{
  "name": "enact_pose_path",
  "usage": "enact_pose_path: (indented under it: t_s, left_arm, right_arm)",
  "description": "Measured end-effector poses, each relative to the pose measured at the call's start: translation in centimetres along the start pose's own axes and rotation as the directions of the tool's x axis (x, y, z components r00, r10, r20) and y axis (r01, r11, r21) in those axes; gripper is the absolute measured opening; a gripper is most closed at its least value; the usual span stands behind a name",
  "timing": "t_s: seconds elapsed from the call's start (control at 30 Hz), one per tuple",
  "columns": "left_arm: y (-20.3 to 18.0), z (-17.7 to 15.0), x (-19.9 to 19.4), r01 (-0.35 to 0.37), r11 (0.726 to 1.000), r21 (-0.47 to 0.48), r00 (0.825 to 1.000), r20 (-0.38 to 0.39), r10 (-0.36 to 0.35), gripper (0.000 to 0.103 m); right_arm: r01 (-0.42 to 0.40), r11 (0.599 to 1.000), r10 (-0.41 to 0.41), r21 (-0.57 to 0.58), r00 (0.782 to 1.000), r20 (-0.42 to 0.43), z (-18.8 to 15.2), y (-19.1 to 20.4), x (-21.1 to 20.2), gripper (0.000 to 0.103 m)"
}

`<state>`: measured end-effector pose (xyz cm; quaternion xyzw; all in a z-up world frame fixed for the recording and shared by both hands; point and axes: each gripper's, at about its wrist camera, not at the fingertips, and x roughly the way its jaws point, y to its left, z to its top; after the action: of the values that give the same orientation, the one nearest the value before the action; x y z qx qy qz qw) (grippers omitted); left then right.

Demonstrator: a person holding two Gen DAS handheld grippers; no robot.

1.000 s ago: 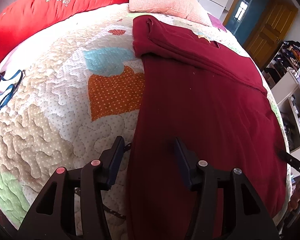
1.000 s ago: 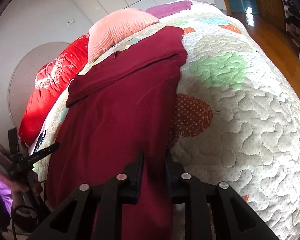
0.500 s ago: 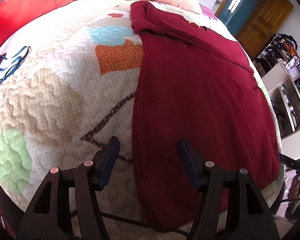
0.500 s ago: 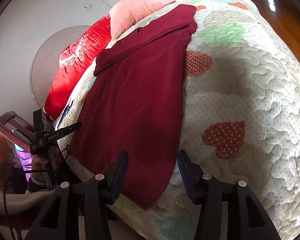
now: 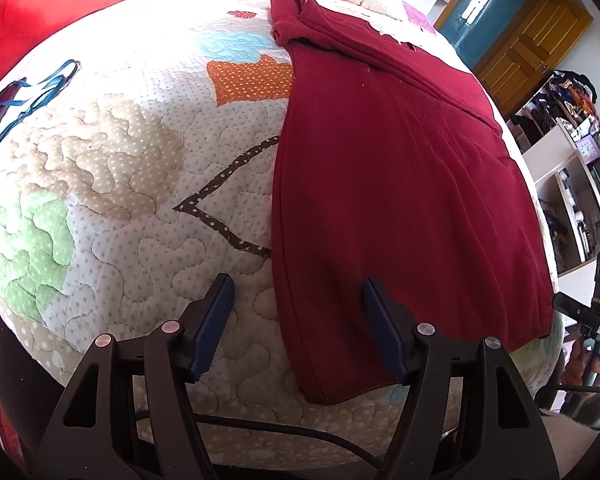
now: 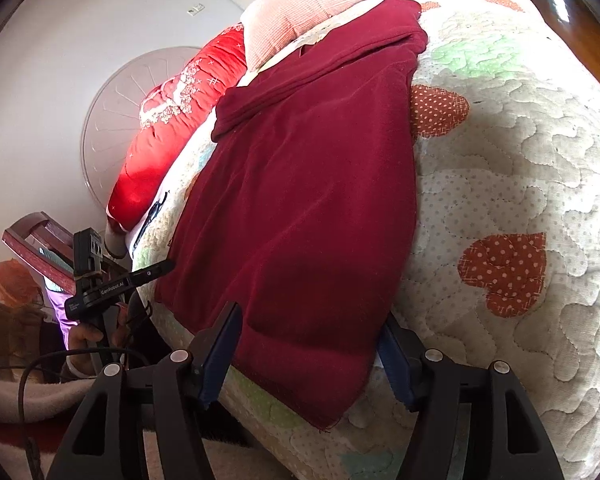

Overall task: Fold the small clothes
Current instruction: 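Move both grippers to the sweater hem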

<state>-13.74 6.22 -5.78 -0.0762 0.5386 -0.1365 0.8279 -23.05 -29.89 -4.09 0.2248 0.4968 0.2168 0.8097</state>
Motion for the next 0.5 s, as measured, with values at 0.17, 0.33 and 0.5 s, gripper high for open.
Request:
enact_pose_path:
  t_s: [0.17,0.33,0.5]
  left_arm:
    - [-0.12,0.34,0.3,0.0,1.0,0.008,1.0,0.001,0.0,0.067]
    - [-0.23,0.43,0.39,-0.001,1.0,0.01,1.0,0.002,0.001,0.068]
    - [-0.24,0.32,0.34,0.008,1.0,0.015,1.0,0.0,-0.008,0.069]
  right_arm:
    - [0.008,1.0,-0.007,-0.012,1.0,0.01,0.1,0.34,0.1,0.064]
    - [-0.004,1.0,0.004,-0.011,1.0,0.013,0.1,0.08,0.11,0.064]
    - [-0.013,1.0,0.013,-0.013,1.0,0.023,0.03,-0.13,0.16,0.064]
